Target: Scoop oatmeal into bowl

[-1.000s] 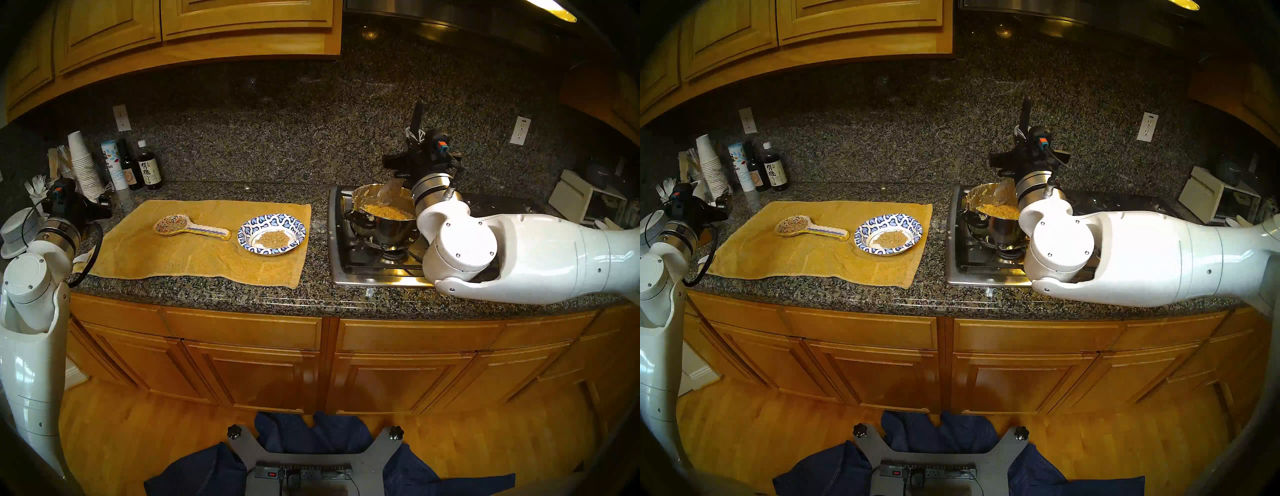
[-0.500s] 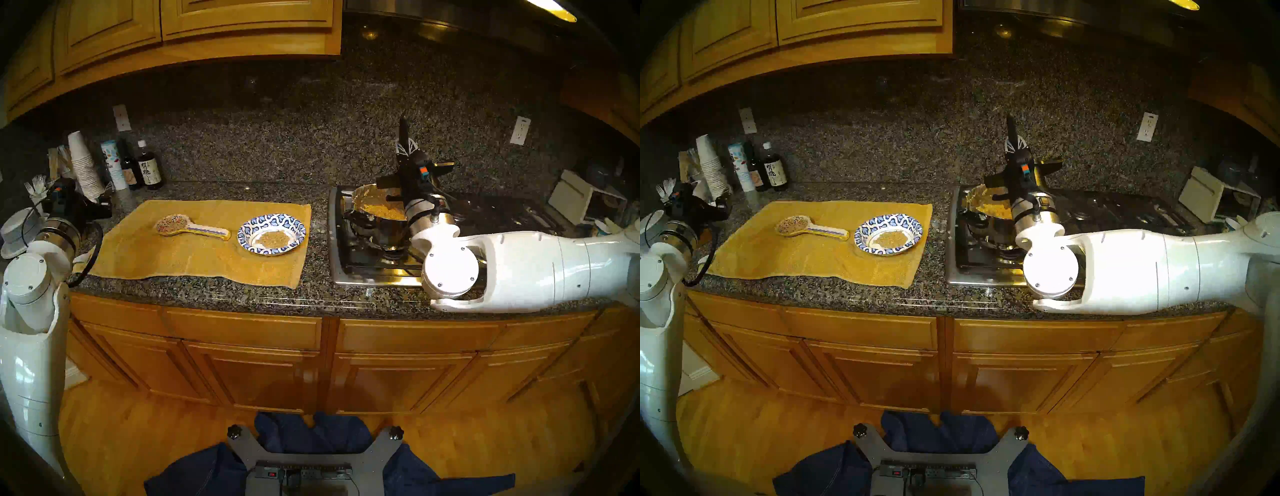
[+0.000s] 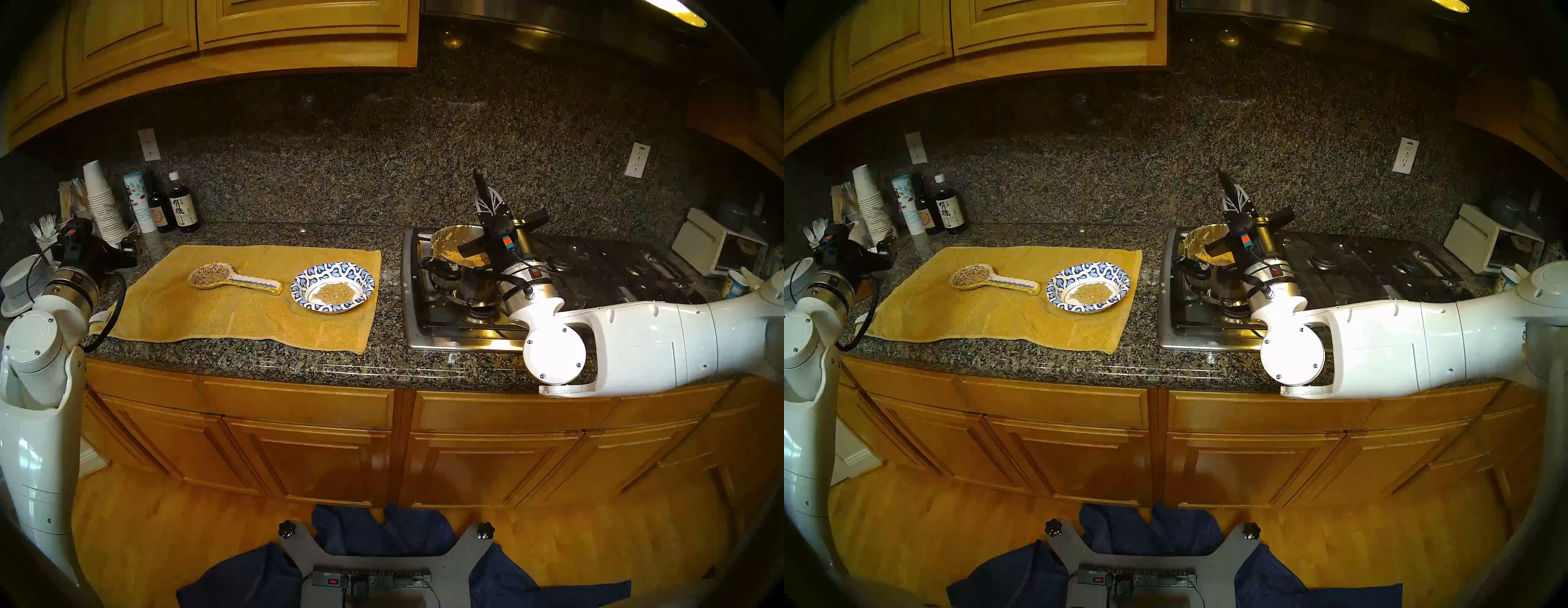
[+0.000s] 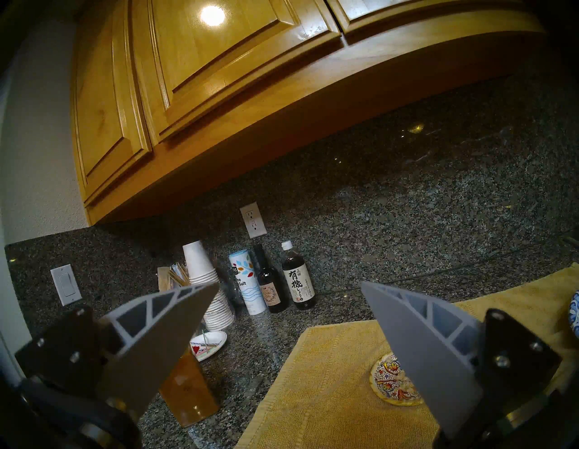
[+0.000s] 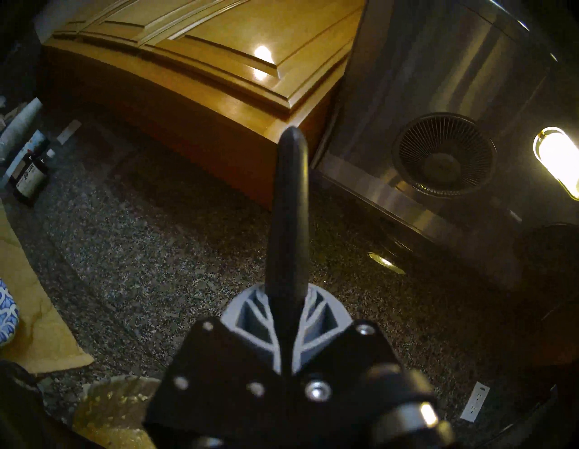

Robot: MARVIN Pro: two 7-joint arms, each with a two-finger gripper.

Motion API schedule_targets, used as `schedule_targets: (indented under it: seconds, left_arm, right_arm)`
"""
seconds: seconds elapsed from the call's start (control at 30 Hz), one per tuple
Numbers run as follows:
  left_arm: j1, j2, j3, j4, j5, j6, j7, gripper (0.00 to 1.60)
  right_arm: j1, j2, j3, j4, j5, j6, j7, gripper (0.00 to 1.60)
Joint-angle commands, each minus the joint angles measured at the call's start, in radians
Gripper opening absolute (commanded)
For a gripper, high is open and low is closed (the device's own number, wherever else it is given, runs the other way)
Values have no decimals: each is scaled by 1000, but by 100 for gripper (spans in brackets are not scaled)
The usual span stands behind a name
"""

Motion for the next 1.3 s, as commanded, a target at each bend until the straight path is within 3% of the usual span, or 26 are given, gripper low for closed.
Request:
schedule_targets:
  seconds: [0.0,0.4,0.77,1.27]
  left_arm:
    - [-18,14,-14,-26,2,-19,-2,160]
    - [-17,14,-14,-26,1,-18,-1,160]
    - [-17,15,-13,-25,0,-17,0,160]
    - [-16,16,-13,-26,-1,-17,1,160]
  right_arm:
    - [37,2,5,12,-53,13,-2,0]
    - [45,-7,29,-3,84,14,64,0]
    - [31,-10,102,-16,279,-34,75,0]
    - [-13,24,233,-18,689,-217,80,0]
